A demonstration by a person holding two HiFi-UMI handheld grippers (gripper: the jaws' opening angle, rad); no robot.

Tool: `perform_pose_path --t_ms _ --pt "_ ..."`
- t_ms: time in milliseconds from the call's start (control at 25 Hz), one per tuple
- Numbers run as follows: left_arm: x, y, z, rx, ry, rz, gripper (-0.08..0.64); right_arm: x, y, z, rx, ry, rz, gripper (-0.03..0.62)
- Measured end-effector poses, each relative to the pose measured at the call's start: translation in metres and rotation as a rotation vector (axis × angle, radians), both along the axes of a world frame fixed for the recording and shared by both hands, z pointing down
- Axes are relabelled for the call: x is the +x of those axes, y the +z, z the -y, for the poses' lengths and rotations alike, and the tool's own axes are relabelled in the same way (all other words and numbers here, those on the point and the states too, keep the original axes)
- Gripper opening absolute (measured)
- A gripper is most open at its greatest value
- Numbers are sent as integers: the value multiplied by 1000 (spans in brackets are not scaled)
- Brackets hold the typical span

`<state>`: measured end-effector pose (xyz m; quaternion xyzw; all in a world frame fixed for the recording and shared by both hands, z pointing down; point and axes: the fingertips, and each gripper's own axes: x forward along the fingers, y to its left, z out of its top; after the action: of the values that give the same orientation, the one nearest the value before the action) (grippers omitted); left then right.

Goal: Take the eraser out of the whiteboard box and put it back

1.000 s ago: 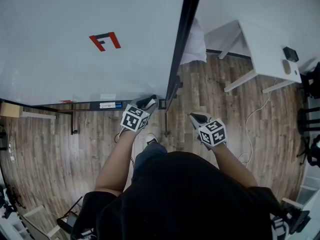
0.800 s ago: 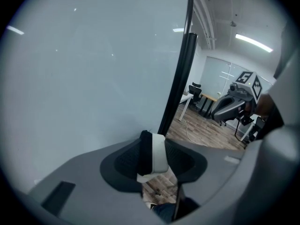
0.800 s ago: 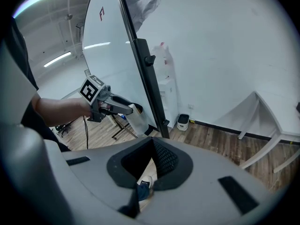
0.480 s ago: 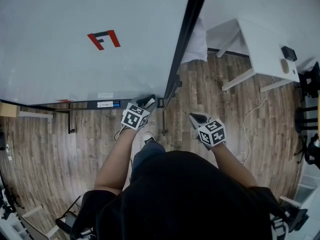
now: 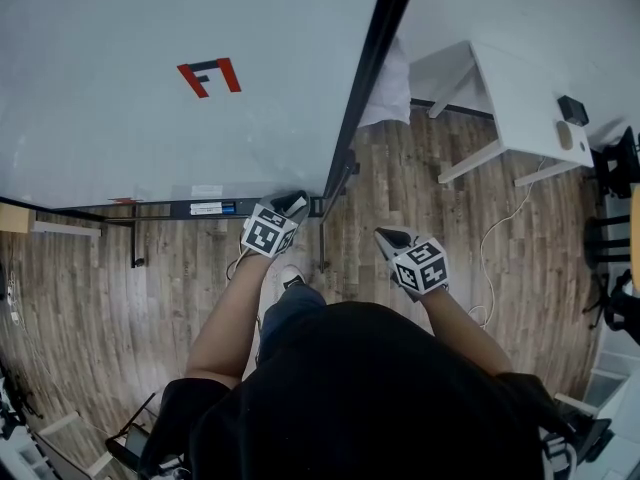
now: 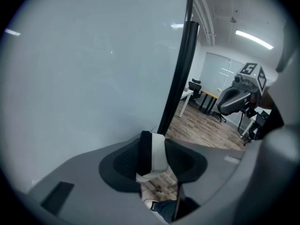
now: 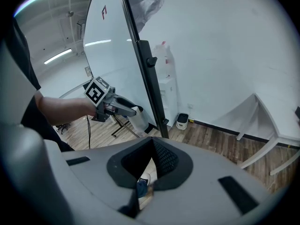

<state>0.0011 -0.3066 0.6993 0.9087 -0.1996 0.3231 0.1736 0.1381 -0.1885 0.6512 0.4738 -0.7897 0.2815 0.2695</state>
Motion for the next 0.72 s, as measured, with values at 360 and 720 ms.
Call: perform_pose_path --t_ms 360,720 --pt "2 -1 -4 2 3 6 189 4 -5 -4 10 1 0 -6" --pt "-3 -16 -9 39 -21 1 201 0 -11 -8 31 -14 14 -6"
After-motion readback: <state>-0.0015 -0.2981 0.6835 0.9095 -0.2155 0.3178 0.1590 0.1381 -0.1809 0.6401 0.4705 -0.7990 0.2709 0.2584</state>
